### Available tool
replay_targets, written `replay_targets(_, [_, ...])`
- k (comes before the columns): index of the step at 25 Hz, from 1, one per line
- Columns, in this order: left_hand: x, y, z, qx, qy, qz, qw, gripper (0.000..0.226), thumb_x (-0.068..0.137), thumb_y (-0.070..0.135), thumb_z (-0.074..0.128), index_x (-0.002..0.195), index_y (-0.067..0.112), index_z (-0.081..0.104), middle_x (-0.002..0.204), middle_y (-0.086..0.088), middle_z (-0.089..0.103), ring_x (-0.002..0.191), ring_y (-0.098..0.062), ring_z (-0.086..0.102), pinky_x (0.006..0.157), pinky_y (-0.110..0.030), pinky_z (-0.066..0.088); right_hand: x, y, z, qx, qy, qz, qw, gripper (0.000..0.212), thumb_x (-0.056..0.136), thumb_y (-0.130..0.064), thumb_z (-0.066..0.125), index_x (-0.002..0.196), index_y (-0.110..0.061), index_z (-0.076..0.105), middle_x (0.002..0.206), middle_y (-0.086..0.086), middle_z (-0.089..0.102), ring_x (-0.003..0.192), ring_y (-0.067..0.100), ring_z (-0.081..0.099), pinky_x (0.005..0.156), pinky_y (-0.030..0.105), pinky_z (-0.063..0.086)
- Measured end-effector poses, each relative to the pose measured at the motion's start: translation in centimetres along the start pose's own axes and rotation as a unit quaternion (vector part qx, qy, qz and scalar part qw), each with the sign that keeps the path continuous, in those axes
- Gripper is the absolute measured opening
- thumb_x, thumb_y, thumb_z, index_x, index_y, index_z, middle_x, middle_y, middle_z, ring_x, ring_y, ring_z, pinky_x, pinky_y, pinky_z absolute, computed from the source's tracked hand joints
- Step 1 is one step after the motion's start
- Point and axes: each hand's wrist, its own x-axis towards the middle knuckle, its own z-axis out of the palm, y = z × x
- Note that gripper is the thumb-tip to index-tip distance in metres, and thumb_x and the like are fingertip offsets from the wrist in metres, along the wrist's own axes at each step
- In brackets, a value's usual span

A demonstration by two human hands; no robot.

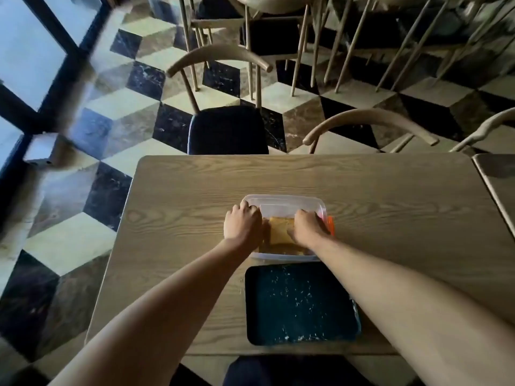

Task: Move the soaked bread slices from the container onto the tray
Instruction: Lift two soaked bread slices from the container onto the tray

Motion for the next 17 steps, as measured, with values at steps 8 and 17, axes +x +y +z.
replay_targets(8, [1.3,0.6,1.5,0.069,0.015,-0.006,0.997,0.025,0.087,0.032,0.061,0.102,0.015,0.071,0.109,-0.010,0.062,0.101,-0.030,0.059,0.079,-0.037,0.043,2.9,0.4,2.4,0.134,-0.086,0.131,0.978,0.040,0.095,-0.031,0.056,0.123,-0.003,0.061,0.118,0.017,0.063,0.113,0.034,0.060,0.094,0.040,0.050])
replay_targets(17, [2.1,3.1,2.4,0.053,-0.003,0.008,0.999,0.026,0.079,0.024,0.061,0.098,0.009,0.069,0.101,-0.015,0.066,0.100,-0.035,0.057,0.081,-0.042,0.042,4.0,0.0,3.7,0.172,-0.016,0.216,0.961,0.036,0.105,-0.024,0.035,0.122,-0.005,0.061,0.125,0.018,0.065,0.110,0.034,0.063,0.085,0.037,0.048])
